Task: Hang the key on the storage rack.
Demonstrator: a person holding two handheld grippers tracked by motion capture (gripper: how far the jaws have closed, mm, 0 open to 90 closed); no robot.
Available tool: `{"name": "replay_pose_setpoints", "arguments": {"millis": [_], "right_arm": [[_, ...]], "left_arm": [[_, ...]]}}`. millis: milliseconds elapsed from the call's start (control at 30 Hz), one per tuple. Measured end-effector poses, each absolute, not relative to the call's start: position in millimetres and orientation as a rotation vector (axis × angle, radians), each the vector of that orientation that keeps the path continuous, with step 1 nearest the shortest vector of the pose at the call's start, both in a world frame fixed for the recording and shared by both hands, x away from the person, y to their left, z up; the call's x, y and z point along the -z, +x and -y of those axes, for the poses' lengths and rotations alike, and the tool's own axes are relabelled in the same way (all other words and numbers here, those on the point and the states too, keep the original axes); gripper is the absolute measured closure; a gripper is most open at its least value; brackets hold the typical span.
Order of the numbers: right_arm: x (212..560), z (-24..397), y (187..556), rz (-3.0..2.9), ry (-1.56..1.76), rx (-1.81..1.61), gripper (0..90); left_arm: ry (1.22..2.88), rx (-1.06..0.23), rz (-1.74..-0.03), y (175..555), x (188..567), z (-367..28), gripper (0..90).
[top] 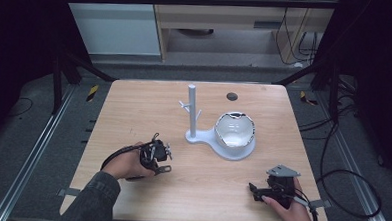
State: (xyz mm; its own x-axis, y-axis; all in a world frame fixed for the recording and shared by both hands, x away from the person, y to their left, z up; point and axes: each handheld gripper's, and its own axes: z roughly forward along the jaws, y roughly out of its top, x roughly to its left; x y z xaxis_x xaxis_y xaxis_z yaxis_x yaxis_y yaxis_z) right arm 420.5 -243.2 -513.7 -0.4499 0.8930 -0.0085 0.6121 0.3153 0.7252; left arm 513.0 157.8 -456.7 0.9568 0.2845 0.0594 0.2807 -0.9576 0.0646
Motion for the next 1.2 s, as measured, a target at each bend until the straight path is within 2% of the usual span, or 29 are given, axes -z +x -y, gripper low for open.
{"name": "replay_pose_setpoints", "arguments": {"millis": [500, 1200], "right_arm": [[513.7, 243.1, 420.4, -2.177, 1.336, -0.928, 0.7], [513.6, 243.1, 420.4, -2.177, 1.336, -0.928, 0.7]], "left_arm": [[3.063, -0.129, -0.431, 513.8, 459.6, -156.9, 78.7], [3.069, -0.145, -0.439, 514.9, 459.1, -156.4, 79.7]]}}
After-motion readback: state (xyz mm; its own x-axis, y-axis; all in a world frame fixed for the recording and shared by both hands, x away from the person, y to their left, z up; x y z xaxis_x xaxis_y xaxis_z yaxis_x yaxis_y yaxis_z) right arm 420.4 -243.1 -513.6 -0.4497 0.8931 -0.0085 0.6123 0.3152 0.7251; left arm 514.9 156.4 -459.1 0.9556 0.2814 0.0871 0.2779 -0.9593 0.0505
